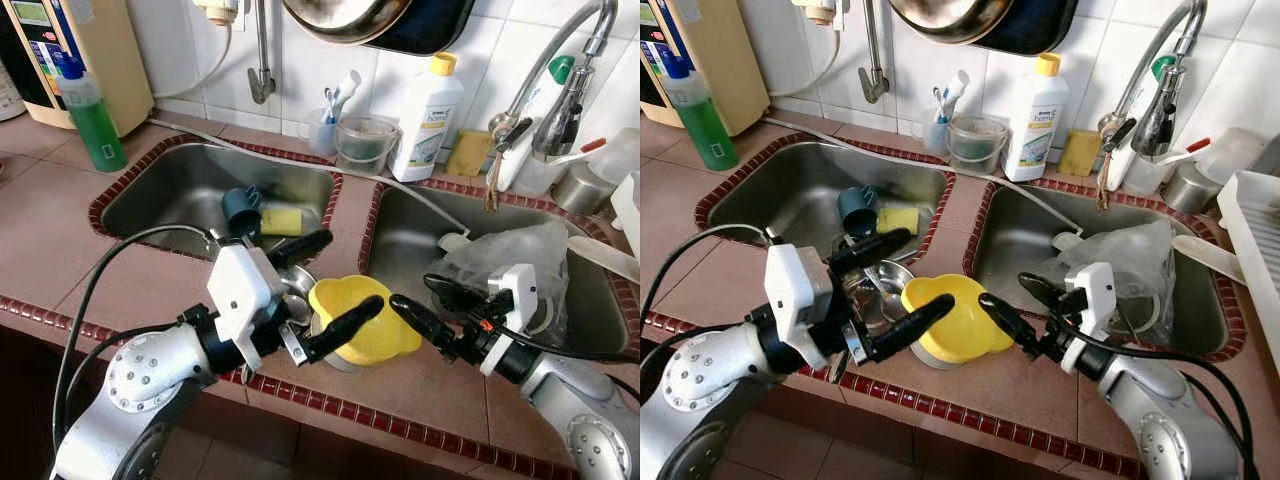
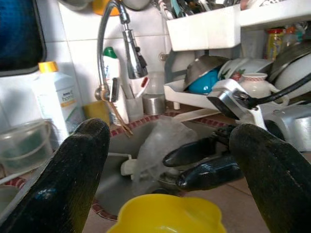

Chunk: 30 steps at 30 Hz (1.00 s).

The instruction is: Kitchen organization

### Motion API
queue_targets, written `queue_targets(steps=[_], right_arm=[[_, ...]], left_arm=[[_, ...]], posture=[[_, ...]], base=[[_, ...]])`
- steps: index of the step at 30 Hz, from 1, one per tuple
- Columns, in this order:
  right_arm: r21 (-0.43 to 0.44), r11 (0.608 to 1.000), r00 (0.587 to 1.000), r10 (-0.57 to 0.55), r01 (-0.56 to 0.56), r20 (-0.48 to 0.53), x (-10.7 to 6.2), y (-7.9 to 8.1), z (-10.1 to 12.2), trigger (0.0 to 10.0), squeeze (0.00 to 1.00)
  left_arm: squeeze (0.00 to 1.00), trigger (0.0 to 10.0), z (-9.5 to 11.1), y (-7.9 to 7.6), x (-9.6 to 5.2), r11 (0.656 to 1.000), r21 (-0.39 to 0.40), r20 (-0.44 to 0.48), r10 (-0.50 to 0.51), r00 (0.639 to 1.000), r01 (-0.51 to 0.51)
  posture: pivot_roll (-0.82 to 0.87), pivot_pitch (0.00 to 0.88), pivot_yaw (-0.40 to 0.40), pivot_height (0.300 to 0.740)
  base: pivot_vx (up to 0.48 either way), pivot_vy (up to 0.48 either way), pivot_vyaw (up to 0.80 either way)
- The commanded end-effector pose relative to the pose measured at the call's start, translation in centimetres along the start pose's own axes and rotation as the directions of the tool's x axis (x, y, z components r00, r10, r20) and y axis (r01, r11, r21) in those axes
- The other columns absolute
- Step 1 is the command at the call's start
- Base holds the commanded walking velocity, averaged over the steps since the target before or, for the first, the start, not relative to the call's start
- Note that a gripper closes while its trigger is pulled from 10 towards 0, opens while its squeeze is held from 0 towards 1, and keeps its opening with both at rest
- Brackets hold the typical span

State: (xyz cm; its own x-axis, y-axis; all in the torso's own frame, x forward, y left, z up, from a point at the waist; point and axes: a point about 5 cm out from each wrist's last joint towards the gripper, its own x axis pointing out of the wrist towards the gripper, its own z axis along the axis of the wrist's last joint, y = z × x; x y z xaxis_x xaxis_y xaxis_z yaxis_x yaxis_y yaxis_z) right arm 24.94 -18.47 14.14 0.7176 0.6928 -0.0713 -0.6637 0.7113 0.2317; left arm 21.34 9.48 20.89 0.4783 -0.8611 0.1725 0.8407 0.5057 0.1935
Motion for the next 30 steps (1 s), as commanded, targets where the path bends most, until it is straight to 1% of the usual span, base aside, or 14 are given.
queue_targets(steps=[1, 3, 5, 8, 12, 17, 19, 21, 23, 24, 27, 30], right_arm=[[-0.002, 1.000, 0.999, 0.020, -0.020, -0.031, -0.3, -0.5, 0.2, 10.0, 0.00], [0.001, 1.000, 0.999, 0.023, -0.023, -0.037, -0.4, -0.6, 0.4, 10.0, 0.00], [0.005, 0.999, 0.997, 0.040, -0.040, -0.067, -0.5, -1.0, 0.7, 10.0, 0.00], [0.008, 0.996, 0.992, 0.085, -0.085, -0.091, -0.6, -1.4, 1.2, 10.0, 0.00], [0.006, 0.993, 0.987, 0.122, -0.122, -0.104, -0.4, -1.8, 2.0, 10.0, 0.00], [0.005, 0.989, 0.982, 0.149, -0.149, -0.120, 0.4, -2.2, 2.4, 10.0, 0.00], [-0.007, 0.986, 0.978, 0.164, -0.166, -0.129, 0.9, -2.3, 2.5, 10.0, 0.00], [-0.011, 0.985, 0.977, 0.167, -0.170, -0.131, 1.1, -2.3, 2.5, 10.0, 0.00], [-0.005, 0.983, 0.974, 0.179, -0.181, -0.137, 1.8, -2.7, 2.6, 10.0, 0.00], [-0.005, 0.983, 0.974, 0.179, -0.181, -0.137, 1.8, -2.7, 2.6, 10.0, 0.00], [-0.002, 0.983, 0.973, 0.184, -0.186, -0.141, 2.5, -3.0, 2.6, 10.0, 0.00], [0.004, 0.981, 0.971, 0.194, -0.195, -0.141, 3.3, -3.3, 2.6, 10.0, 0.00]], left_arm=[[0.00, 10.0, 0.3, -0.5, 0.1, 1.000, 0.004, 0.002, -0.021, 1.000, 0.021], [0.00, 10.0, 0.3, -0.6, 0.2, 1.000, 0.001, 0.003, -0.021, 1.000, 0.021], [0.00, 10.0, 0.4, -0.7, 0.3, 1.000, -0.002, 0.007, -0.022, 1.000, 0.022], [0.00, 10.0, 0.5, -0.8, 0.5, 1.000, -0.008, 0.019, -0.019, 1.000, 0.020], [0.00, 10.0, 0.7, -1.0, 0.7, 1.000, -0.011, 0.027, -0.019, 0.999, 0.019], [0.00, 10.0, 0.8, -1.1, 0.8, 1.000, -0.012, 0.031, -0.016, 0.999, 0.017], [0.00, 10.0, 0.9, -1.2, 0.8, 1.000, -0.016, 0.034, -0.015, 0.999, 0.016], [0.00, 10.0, 0.9, -1.2, 0.8, 1.000, -0.016, 0.035, -0.015, 0.999, 0.015], [0.00, 10.0, 0.9, -1.5, 0.8, 0.999, -0.024, 0.033, -0.023, 0.999, 0.024], [0.00, 10.0, 0.9, -1.5, 0.8, 0.999, -0.024, 0.033, -0.023, 0.999, 0.024], [0.00, 10.0, 0.3, -1.9, 0.7, 0.998, -0.046, 0.004, -0.035, 0.999, 0.035], [0.00, 10.0, -0.7, -2.4, 0.4, 0.997, -0.070, -0.046, -0.044, 0.998, 0.040]], posture=[[0.01, 0.066, -0.066, 0.740], [0.01, 0.068, -0.068, 0.740], [0.01, 0.068, -0.071, 0.740], [0.00, 0.070, -0.074, 0.740], [0.00, 0.073, -0.079, 0.740], [0.00, 0.079, -0.085, 0.740], [0.01, 0.085, -0.090, 0.740], [0.01, 0.086, -0.091, 0.740], [0.01, 0.091, -0.095, 0.740], [0.01, 0.091, -0.095, 0.740], [0.02, 0.092, -0.096, 0.740], [0.02, 0.102, -0.094, 0.740]], base=[[0.000, 0.000, 0.00], [0.000, 0.000, 0.00], [0.000, 0.000, 0.00], [0.000, 0.000, 0.00], [0.000, 0.000, 0.00], [0.000, 0.000, 0.00], [0.000, 0.000, 0.00], [0.000, 0.000, 0.00], [0.000, 0.000, 0.00], [0.000, 0.000, 0.00], [0.000, 0.000, 0.00], [0.000, 0.000, 0.00]])
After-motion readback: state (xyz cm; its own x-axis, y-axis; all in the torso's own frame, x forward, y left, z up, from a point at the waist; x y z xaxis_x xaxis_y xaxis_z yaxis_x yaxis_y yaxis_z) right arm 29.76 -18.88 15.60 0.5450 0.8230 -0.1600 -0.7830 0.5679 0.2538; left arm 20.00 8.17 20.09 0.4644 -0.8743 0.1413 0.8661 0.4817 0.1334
